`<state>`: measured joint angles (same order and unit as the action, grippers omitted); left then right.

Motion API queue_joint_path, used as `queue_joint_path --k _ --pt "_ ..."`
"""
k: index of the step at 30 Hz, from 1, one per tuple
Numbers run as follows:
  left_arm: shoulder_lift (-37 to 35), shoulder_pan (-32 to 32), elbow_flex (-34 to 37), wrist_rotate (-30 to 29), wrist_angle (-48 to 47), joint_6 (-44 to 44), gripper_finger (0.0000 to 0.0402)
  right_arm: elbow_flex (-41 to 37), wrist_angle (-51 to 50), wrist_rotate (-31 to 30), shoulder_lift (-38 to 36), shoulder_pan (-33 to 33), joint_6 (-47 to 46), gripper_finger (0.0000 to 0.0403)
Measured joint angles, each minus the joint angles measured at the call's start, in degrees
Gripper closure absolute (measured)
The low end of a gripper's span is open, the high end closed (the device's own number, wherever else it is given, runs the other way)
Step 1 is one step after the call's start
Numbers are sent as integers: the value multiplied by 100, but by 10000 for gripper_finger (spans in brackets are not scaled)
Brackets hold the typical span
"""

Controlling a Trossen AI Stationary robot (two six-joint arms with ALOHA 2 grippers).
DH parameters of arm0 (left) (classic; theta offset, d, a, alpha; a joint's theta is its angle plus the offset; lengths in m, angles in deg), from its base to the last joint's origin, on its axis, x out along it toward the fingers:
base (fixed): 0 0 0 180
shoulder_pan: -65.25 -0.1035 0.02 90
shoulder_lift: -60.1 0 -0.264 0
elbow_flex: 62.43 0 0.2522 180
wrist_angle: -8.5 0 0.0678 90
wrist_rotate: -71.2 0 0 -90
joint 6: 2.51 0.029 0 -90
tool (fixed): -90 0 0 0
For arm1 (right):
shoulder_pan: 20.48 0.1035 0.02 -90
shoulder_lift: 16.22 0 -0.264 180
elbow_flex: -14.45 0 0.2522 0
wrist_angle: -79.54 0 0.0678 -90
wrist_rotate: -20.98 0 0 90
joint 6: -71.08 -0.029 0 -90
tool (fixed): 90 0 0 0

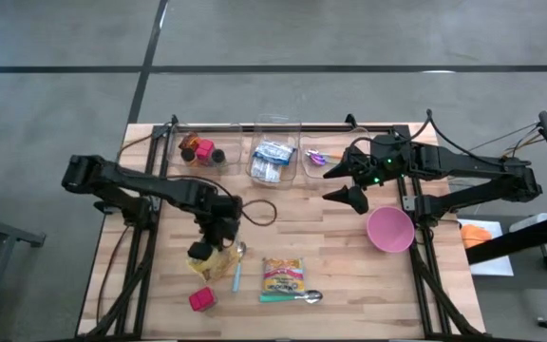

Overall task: Pick & Place Food Item
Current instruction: Put the yellow noodle pack into the middle transparent bin

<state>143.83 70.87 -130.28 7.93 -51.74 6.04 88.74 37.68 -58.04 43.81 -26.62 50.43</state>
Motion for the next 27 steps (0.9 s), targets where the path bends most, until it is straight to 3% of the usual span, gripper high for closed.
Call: queue_joint_path --k 13,21,27 --pt "-1214 -476 0 -1581 1037 -1651 401 0 15 -63 0 -3 -128 51" --pt "-1403 -892 0 -2986 2237 -2588 401 0 47 -61 0 -1 -82 51" --pt "-1382 -1337 0 -3541 3223 -2890 401 0 61 -50 0 -1 169 51"
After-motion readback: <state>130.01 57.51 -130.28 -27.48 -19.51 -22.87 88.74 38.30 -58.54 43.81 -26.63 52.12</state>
